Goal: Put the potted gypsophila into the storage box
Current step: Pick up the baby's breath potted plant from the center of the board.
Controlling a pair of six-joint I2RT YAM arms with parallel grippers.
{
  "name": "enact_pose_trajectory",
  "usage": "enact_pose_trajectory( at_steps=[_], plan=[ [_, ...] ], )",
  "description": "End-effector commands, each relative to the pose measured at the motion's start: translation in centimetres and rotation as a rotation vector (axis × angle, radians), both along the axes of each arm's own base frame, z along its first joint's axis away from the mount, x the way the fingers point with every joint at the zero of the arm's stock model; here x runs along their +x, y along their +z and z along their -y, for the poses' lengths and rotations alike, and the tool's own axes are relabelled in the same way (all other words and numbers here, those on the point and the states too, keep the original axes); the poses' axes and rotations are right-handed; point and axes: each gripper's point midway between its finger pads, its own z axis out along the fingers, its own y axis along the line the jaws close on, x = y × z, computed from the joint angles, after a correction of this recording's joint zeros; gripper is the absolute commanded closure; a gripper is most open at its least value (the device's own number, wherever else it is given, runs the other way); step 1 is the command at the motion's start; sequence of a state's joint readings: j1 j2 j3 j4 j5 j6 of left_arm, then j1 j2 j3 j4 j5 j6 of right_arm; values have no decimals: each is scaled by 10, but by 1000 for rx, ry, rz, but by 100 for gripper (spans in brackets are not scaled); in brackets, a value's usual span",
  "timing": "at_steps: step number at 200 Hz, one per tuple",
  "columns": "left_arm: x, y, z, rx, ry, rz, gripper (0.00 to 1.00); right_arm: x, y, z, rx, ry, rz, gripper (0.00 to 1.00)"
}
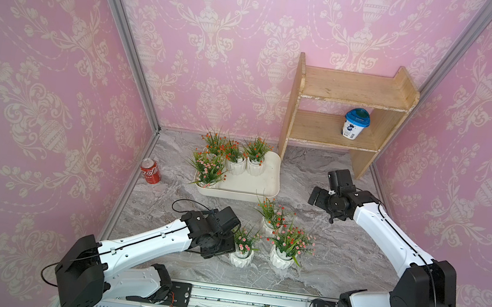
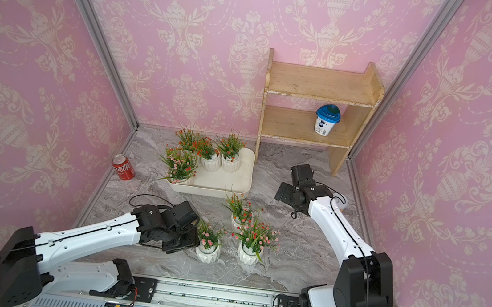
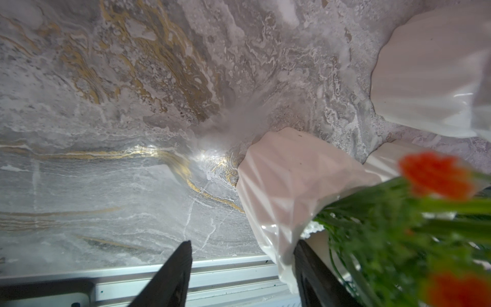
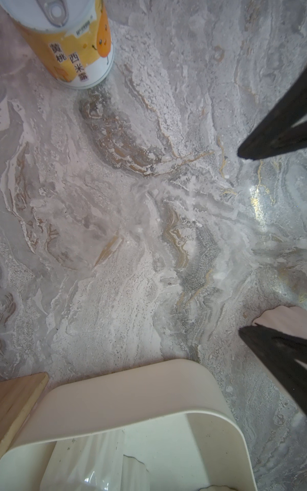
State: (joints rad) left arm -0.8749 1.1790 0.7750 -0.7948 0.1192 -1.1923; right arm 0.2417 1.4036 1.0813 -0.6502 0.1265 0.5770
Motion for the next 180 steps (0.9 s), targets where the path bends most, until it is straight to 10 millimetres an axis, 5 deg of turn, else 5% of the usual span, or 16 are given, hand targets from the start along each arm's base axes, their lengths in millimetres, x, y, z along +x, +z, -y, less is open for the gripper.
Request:
enact_pose_trajectory(
  at_steps=[1, 38, 79, 180],
  plan=[
    [-5, -8, -1, 20, -5, -26, 36, -2, -9, 2, 1, -19, -24, 0],
    [-4, -11, 1, 32, -12, -30, 37, -1, -12, 2, 0, -19, -32, 1],
    [-2, -12, -1, 66, -16, -30, 58, -1, -14, 2, -2, -19, -37, 0],
    [2, -8, -5, 94, -22, -10, 84, -3, -17, 4, -6, -23, -40, 1]
  ],
)
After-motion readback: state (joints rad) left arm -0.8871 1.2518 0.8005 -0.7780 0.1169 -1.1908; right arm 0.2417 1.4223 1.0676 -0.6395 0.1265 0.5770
